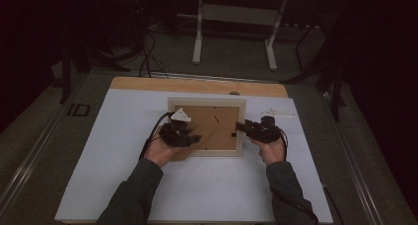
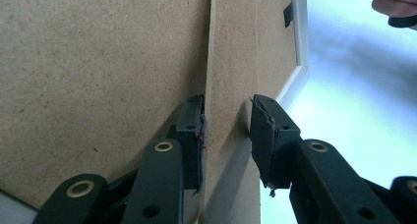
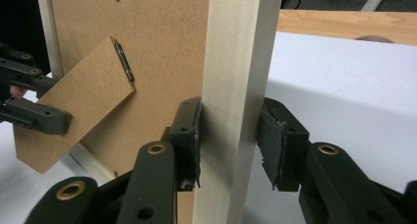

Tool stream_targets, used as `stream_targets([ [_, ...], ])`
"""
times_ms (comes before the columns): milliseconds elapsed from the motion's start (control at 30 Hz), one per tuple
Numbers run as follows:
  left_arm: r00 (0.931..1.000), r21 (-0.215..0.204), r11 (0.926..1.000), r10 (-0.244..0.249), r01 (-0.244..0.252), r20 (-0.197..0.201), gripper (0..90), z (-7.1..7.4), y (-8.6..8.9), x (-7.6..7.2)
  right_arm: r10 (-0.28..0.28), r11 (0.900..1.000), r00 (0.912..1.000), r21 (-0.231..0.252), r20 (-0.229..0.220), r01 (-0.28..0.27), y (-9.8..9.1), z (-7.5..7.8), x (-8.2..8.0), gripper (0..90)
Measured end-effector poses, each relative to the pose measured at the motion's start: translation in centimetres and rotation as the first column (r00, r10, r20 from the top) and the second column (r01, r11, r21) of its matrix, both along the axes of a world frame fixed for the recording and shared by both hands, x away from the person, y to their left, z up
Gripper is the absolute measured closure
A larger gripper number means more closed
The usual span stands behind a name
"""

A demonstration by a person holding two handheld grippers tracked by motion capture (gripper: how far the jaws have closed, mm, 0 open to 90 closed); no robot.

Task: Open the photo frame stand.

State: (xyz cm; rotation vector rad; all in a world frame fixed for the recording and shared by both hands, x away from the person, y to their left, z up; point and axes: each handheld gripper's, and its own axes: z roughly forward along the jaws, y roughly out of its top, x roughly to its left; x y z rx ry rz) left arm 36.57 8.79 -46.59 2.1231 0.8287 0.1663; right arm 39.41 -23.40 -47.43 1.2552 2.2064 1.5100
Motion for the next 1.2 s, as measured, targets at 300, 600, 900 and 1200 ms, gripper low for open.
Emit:
stream_targets([
  [300,1.0,0.004,1.0,0.0,0.0,0.008,71.3,0.2,-0.3,0.3,-0.004,1.0,0.9999,-0.002,0.016,0.004,-0.2,0.4,0.1,62.6],
  [600,0.9996,0.028,0.9996,0.008,-0.008,0.029,71.7,0.6,-0.7,0.7,-0.01,0.9999,0.9995,-0.001,0.031,0.01,-0.4,0.6,0.2,62.6],
  [900,0.9986,0.048,0.9984,0.029,-0.031,0.045,71.7,0.6,-0.9,1.0,-0.006,0.9999,0.9989,-0.013,0.046,0.007,-0.5,1.0,0.3,62.4],
  [1200,0.9966,0.061,0.9961,0.06,-0.063,0.056,71.5,0.6,-0.9,1.3,0.0,0.9998,0.9978,-0.019,0.066,0.001,-0.2,1.2,0.3,61.6],
])
